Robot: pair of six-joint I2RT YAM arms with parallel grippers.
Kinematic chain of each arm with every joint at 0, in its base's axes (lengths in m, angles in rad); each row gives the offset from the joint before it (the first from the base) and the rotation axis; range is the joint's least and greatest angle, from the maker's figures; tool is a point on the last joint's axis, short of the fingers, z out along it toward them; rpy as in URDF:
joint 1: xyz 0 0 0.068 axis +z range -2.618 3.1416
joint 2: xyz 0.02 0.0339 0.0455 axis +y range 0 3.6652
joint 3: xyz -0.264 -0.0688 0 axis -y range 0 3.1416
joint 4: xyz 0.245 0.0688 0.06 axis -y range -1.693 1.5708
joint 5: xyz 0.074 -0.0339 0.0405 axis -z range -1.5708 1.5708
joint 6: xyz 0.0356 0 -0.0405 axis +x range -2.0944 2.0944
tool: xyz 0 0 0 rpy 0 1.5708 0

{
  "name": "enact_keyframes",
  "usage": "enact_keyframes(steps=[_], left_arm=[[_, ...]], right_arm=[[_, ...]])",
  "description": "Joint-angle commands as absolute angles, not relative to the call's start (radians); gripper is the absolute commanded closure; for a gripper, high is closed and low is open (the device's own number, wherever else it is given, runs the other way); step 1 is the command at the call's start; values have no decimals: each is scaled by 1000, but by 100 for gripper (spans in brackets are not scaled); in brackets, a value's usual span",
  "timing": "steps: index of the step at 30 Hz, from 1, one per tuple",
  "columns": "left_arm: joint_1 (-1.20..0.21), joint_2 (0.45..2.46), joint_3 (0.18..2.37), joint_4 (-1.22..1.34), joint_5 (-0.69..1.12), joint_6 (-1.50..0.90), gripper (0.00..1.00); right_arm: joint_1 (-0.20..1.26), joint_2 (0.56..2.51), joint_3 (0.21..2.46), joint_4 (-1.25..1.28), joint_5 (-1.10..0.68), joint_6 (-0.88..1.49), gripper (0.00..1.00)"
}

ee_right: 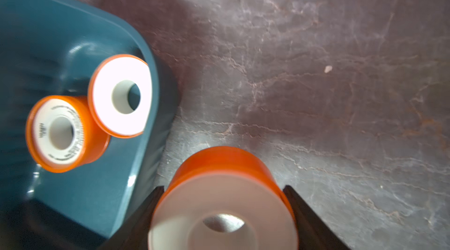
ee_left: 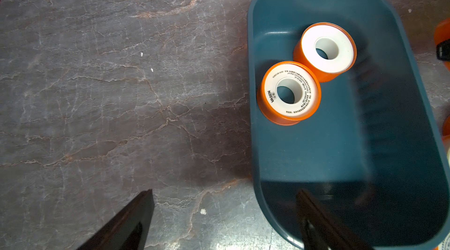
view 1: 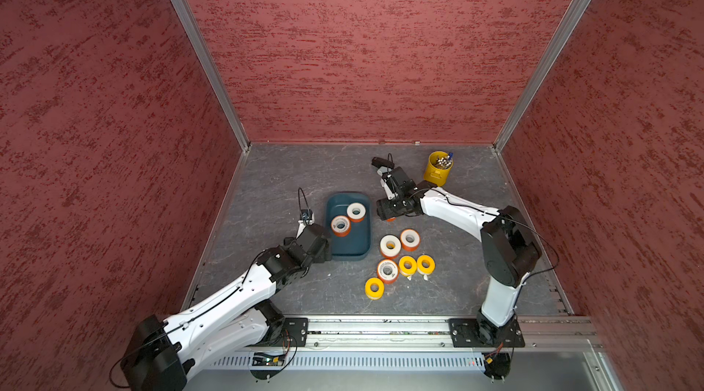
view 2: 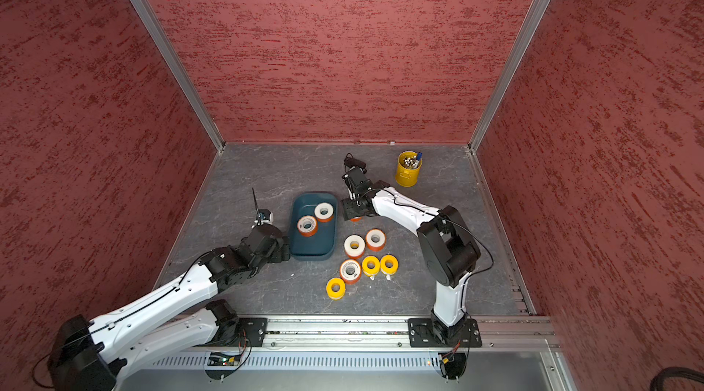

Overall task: Put the sealing tape into the storage box
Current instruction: Place the sealing tape in the storage box.

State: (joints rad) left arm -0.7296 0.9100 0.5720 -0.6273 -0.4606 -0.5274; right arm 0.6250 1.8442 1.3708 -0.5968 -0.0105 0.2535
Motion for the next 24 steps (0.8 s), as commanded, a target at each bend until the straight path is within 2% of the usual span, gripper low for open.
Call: enact_keyframes(steps=[1, 10, 24], left_arm=[[-733, 896, 574, -618, -487, -542, 6], [-733, 867, 567, -623, -501, -554, 6], [-730, 850, 560, -626, -511, -560, 6]], right_arm=[[649, 1832, 1440, -627, -32, 247, 38], [718, 1915, 1629, -695, -34, 235, 38], [779, 2153, 1931, -816, -8, 186, 37]])
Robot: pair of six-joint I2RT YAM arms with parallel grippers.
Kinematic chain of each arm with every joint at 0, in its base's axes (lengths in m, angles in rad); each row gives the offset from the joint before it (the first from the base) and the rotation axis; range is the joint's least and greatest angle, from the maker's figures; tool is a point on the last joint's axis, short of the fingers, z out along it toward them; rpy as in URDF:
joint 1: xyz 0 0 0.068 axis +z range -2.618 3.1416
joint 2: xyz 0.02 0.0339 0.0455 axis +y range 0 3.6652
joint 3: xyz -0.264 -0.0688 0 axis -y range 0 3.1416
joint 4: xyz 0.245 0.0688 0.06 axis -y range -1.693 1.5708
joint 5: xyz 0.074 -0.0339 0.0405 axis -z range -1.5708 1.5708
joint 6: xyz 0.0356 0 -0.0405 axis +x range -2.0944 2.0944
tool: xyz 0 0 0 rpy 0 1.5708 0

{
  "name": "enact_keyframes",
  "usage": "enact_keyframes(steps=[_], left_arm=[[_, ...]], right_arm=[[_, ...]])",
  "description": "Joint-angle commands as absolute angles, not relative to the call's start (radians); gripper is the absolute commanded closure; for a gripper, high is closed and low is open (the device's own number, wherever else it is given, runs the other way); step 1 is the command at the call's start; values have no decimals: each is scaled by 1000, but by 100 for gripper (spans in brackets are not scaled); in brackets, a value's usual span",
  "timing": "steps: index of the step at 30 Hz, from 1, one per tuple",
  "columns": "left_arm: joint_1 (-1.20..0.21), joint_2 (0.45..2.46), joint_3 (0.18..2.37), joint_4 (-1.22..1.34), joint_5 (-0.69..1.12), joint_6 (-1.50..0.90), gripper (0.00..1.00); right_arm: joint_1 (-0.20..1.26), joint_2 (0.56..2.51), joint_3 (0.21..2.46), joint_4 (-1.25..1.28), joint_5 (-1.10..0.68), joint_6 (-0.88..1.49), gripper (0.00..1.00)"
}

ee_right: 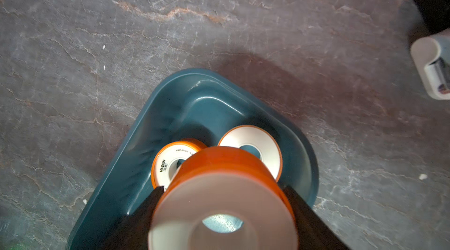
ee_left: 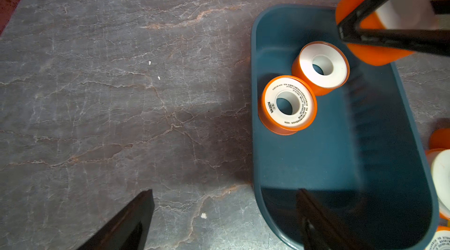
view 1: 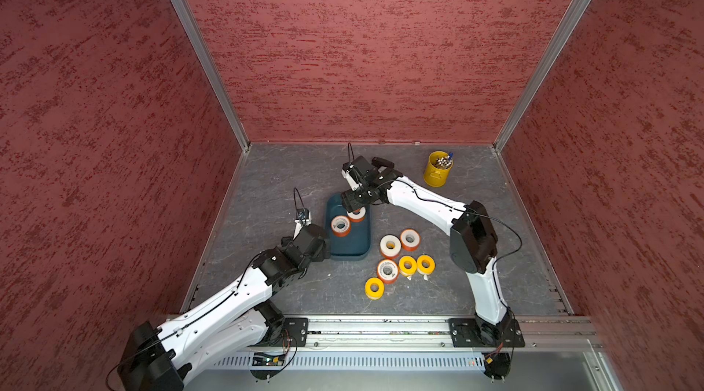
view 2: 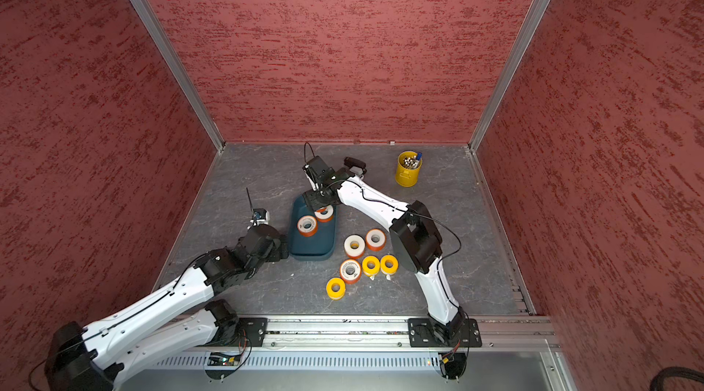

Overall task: Put the sealing tape into the storage box
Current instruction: Place the sealing tape in the storage box.

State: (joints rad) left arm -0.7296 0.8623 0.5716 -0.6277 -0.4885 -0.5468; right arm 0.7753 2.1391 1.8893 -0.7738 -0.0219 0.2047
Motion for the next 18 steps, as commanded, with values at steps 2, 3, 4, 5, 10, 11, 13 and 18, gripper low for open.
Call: enact_keyframes(steps=[2, 3, 4, 5, 10, 11, 13, 18], left_arm=[[-732, 850, 560, -627, -513, -560, 6], [-731, 850, 561, -627, -514, -560, 6], [-732, 850, 561, -628, -512, -561, 6], [-732, 850, 561, -627, -512, -560, 6], [-731, 853, 560, -627, -512, -560, 6], [-732, 854, 560, -626, -512, -560, 6], [-731, 855, 563, -625, -512, -560, 6], [-731, 854, 563, -625, -512, -558, 6]], right_arm=[[779, 2164, 1936, -819, -12, 187, 37], [781, 2167, 1936, -821, -16, 188, 37], [784, 2165, 1933, -824, -19, 187, 38], [789, 2166, 1927, -824, -19, 186, 38], [806, 2141, 1874, -826, -24, 181, 37], [809, 2134, 1857, -820, -32, 181, 37], [818, 2125, 1832, -819, -47, 177, 37], [838, 2118, 1794, -839, -45, 154, 37]])
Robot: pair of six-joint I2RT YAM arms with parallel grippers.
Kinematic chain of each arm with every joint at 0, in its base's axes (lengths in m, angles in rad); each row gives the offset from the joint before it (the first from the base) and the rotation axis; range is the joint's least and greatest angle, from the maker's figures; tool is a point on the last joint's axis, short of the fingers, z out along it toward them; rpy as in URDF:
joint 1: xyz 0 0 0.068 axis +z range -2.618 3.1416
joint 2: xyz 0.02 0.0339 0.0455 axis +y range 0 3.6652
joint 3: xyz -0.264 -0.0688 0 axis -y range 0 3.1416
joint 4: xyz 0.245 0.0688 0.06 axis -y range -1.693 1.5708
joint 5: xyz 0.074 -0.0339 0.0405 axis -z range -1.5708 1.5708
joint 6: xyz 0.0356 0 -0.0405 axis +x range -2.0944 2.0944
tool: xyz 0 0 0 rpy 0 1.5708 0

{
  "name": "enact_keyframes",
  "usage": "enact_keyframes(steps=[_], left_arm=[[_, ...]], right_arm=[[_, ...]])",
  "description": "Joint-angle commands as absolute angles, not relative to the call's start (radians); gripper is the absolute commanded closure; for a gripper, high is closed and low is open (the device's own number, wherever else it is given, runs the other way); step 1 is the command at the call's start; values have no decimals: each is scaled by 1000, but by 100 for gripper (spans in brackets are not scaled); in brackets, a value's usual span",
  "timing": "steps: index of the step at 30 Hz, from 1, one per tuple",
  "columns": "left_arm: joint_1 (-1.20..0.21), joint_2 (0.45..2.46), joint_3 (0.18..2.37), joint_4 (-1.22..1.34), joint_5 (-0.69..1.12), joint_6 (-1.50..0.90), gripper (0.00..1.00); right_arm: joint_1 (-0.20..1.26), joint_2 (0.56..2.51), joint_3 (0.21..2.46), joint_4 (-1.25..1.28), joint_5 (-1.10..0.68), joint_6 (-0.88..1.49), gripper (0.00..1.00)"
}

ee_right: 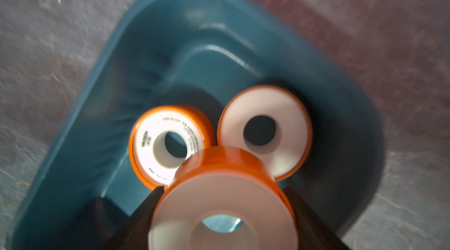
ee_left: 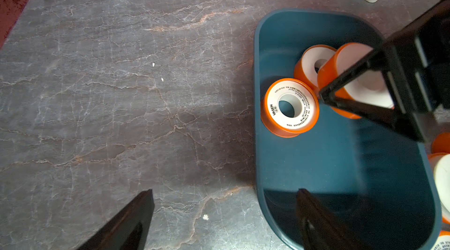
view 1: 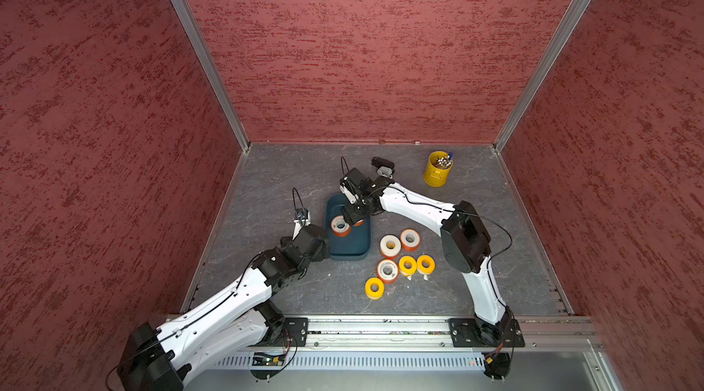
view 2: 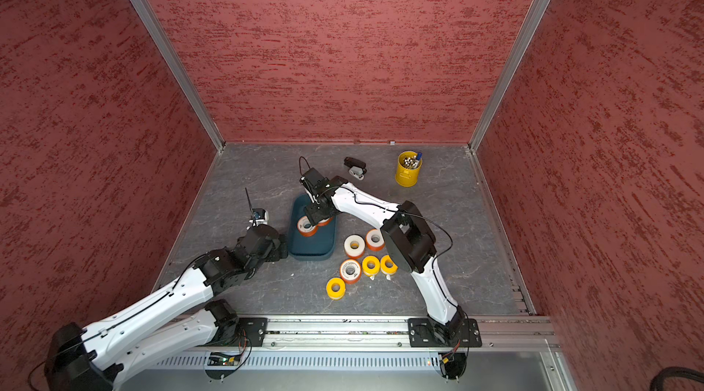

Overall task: Put the sealing tape into the storage box
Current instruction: Place the sealing tape in the storage box.

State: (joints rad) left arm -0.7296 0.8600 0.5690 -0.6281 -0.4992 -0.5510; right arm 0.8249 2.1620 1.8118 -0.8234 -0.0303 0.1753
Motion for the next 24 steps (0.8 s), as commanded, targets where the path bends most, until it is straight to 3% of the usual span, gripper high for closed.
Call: enact_keyframes(steps=[1, 24], left_arm=[[-732, 854, 562, -625, -512, -558, 6], [-730, 863, 563, -625, -514, -558, 6]], right_arm=[[840, 2112, 1782, -834, -48, 152, 37], [872, 2137, 1782, -908, -50, 89, 34]])
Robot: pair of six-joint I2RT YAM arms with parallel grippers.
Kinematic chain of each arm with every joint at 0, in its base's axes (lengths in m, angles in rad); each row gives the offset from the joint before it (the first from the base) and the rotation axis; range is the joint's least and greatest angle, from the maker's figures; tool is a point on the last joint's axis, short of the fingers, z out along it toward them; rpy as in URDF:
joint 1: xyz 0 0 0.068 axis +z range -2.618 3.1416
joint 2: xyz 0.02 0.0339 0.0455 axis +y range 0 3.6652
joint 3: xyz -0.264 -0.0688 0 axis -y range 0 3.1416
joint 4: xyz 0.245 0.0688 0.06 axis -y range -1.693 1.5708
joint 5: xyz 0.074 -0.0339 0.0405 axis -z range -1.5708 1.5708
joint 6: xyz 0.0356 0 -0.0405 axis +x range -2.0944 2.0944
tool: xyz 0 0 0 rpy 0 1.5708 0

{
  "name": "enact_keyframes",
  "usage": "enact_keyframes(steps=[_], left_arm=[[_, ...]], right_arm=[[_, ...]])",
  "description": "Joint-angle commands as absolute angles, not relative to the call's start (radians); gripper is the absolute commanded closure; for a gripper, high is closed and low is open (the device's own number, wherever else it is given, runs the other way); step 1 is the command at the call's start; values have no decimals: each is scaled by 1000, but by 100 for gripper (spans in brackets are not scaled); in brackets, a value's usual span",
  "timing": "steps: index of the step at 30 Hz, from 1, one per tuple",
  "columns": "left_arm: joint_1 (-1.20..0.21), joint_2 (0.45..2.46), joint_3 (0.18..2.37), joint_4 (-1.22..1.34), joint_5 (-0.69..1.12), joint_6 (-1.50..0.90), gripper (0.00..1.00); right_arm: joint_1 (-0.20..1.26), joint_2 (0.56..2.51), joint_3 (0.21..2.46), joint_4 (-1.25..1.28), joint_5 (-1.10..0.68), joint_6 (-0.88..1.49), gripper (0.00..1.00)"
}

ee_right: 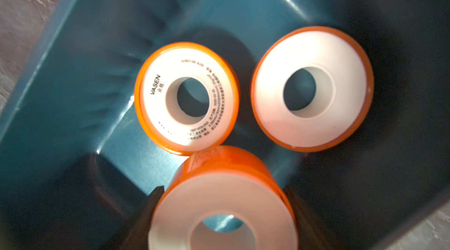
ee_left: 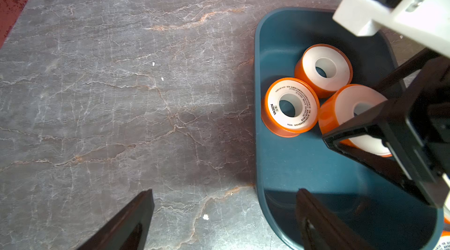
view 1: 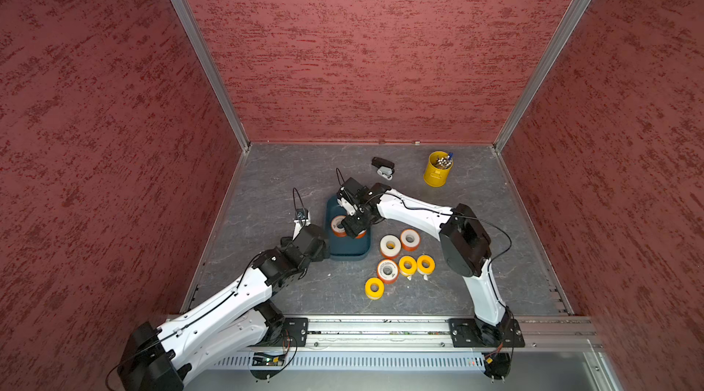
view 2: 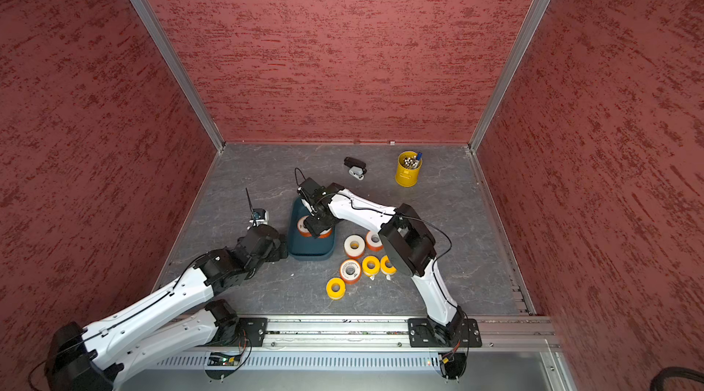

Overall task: Put the sealing tape into the storage box
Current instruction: Place the sealing tape in the storage box.

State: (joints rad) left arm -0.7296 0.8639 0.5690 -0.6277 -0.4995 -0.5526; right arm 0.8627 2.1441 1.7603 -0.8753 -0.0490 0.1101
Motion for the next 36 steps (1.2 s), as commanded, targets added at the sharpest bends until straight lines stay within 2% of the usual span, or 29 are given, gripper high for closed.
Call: enact_keyframes(steps=[1, 21, 36], left_arm=[[-730, 863, 563, -625, -514, -559, 6], [-730, 869, 566, -626, -513, -559, 6], [-731, 871, 567, -626, -514, -559, 5]], right_arm=[[874, 2143, 1785, -911, -48, 87, 34], [881, 2202, 1818, -920, -11, 78, 32], [889, 2140, 1822, -961, -66, 53, 32]])
